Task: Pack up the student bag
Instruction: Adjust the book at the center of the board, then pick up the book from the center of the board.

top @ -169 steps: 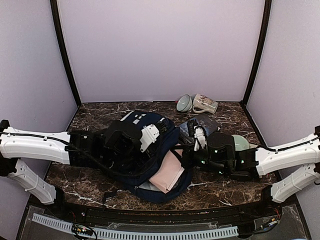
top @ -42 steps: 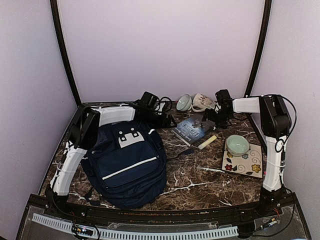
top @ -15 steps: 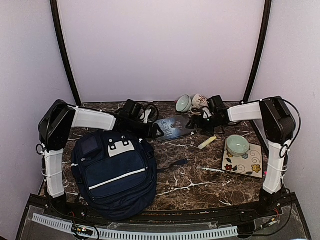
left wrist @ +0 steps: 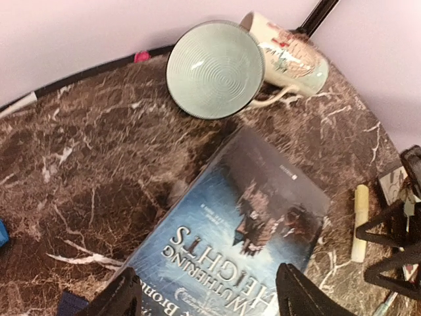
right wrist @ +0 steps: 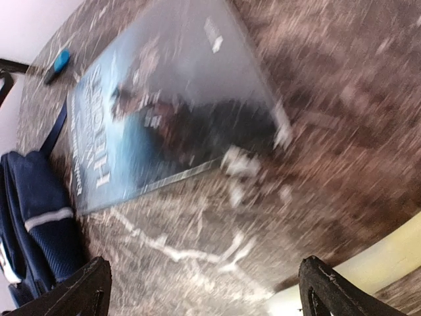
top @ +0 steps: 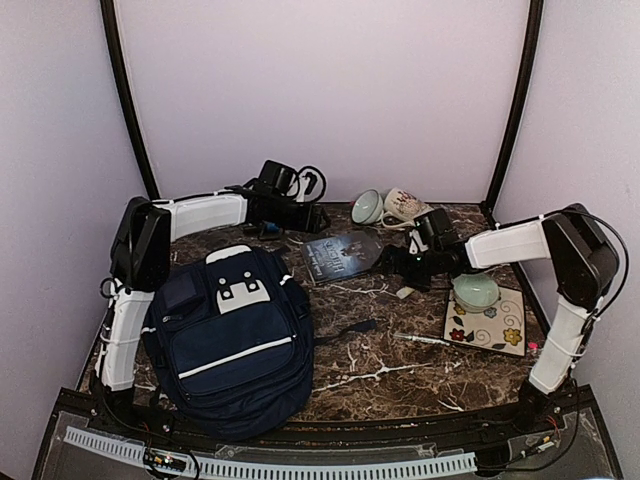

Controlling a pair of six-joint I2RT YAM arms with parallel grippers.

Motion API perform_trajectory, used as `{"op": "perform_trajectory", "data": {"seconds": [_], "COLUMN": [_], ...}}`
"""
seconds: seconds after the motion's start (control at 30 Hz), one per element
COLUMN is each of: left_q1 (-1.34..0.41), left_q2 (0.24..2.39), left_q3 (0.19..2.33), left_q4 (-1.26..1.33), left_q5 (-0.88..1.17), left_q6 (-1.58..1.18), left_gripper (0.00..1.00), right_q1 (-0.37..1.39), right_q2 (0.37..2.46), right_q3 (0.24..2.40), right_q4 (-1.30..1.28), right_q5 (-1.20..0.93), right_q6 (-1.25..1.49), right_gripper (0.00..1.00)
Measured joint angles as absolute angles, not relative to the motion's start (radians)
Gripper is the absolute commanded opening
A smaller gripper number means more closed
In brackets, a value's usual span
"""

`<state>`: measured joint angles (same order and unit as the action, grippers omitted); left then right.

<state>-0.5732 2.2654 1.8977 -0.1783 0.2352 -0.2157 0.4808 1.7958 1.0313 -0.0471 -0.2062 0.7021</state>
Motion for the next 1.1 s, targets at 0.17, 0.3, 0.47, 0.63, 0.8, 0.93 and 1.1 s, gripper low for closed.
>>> {"op": "perform_trajectory", "data": {"seconds": [0.17, 0.3, 0.47, 0.63, 0.8, 0.93, 1.1], "left_q1": [-0.537, -0.522, -0.519, -0.53, -0.583, -0.613, -0.585], "left_q2": [2.441, 2.517, 2.517, 2.442, 2.275, 2.16, 2.114], "left_q3": [2.072, 2.12, 2.117, 1.965, 1.717, 1.647, 1.67], "left_q4": [-0.288, -0.35, -0.371, -0.322, -0.252, -0.271, -0.274], "left_q5": [0.284, 0.311, 0.347, 0.385, 0.405, 0.376, 0.353], "left_q6": [-0.212, -0.207, -0.217, -0.24, -0.247, -0.236, -0.213], "left_gripper": [0.72, 0.71, 0.67, 0.67, 0.68, 0.7, 0.72], "right_q1": [0.562, 0.601, 0.604, 0.601, 0.593, 0.588, 0.588], "right_q2": [1.791, 1.796, 1.86, 1.907, 1.916, 1.913, 1.875], "right_q3": [0.994, 0.994, 0.994, 1.002, 1.013, 0.999, 0.918], "right_q4": [0.009, 0.085, 0.171, 0.233, 0.239, 0.257, 0.326], "right_q5": [-0.226, -0.243, -0.252, -0.253, -0.241, -0.239, -0.237], "right_q6": [0.772, 0.828, 0.892, 0.921, 0.923, 0.925, 0.93], "right_gripper": [1.0, 1.0, 1.0, 1.0, 1.0, 1.0, 1.0]}}
